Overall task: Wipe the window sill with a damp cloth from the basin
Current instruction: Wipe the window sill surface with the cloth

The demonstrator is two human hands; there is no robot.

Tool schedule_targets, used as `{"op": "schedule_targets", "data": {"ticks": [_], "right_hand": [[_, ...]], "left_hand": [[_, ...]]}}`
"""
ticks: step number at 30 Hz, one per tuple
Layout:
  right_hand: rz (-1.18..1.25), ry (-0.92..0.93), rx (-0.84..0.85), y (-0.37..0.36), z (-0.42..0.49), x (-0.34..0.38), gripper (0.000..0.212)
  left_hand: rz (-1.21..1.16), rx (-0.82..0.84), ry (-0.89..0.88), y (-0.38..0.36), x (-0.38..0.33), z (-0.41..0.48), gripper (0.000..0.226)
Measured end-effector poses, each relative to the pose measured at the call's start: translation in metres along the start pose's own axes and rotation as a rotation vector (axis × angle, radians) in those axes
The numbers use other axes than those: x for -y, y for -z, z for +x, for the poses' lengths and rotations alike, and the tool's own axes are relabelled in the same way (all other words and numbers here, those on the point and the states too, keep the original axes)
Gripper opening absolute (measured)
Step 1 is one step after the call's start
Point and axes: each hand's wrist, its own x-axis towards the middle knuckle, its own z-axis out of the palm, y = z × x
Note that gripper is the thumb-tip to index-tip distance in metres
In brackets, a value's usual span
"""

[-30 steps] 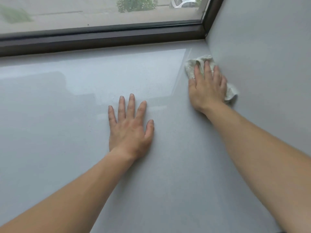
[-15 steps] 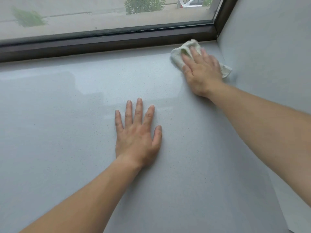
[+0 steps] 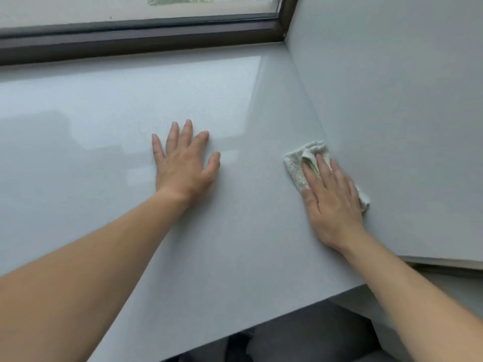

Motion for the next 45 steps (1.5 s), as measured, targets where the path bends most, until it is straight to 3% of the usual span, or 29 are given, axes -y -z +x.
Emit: {"op": "schedule_targets", "data": {"ticks": [5,9,18,27,30,36,45], "right_hand": [[0.030,-0.056,0.006,-0.014,-0.102,-0.017,0.058],[0.082,-0.107,-0.029,-0.030,-0.149,0.023,0.058],[0.081,0.407,-0.052,-0.076,-0.185,0.203,0.043],[0.199,0.759,-0.249,-0.096,-0.182,0.276,0.019],[0.302,0.759,-0.125,-0.087,-0.183,0.296,0.021],[0.508,0.593,0.229,-0.033,-0.207,0.362,0.016],[0.531,0.876,0.461,0.035,-0.248,0.552,0.015]], "left_hand": [[-0.141,-0.060,-0.104,0.017,0.016,-0.071,0.044],[-0.099,-0.098,-0.027,0.026,0.058,-0.181,0.042],[-0.181,-0.221,0.307,0.046,0.155,-0.334,0.044],[-0.260,-0.281,0.519,0.066,0.189,-0.387,0.039],[-0.333,-0.255,0.603,0.079,0.190,-0.399,0.035],[-0.510,-0.305,0.782,0.131,0.198,-0.440,0.026],[-0.530,-0.494,1.104,0.230,0.279,-0.576,0.018]]}}
